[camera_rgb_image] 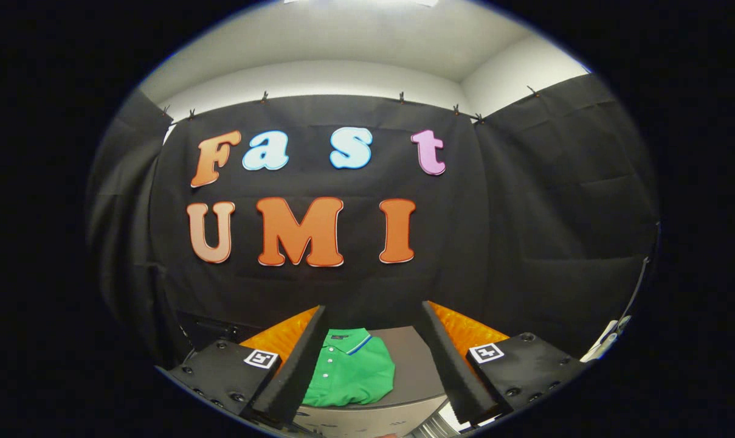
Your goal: Put the clothes into the washing machine and then close the washing machine lid.
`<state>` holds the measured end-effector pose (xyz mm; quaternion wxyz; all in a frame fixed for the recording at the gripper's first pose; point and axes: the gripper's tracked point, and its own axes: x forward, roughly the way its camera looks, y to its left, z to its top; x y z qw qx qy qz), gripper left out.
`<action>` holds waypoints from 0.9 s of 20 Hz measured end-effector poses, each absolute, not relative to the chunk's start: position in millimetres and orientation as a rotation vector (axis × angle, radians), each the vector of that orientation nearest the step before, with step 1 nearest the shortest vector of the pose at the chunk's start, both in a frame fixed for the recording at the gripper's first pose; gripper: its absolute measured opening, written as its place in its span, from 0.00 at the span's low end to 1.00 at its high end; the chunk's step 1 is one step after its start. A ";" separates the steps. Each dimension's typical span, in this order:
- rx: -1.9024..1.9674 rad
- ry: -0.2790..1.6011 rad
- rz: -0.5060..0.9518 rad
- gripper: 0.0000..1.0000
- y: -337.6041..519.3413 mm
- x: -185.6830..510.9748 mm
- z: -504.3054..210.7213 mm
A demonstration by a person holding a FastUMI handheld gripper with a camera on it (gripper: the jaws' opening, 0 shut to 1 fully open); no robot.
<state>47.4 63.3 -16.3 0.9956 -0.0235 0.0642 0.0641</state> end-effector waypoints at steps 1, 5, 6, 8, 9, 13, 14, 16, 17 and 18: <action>-0.039 0.153 0.158 0.98 75.8 59.1 -19.8; -0.007 0.314 0.233 0.97 109.9 115.2 -46.6; -0.001 0.368 0.240 0.97 116.4 130.3 -57.6; -0.029 0.506 0.239 0.98 126.5 152.0 -92.8; -0.051 0.578 0.242 0.98 132.0 161.8 -112.6; -0.096 0.849 0.299 0.99 150.1 174.7 -176.4; -0.113 0.909 0.297 0.99 149.6 175.1 -190.6; -0.140 1.021 0.290 0.97 148.9 176.2 -216.5; -0.155 1.089 0.291 0.97 146.8 174.7 -228.7; -0.167 1.146 0.283 0.97 143.8 173.5 -236.7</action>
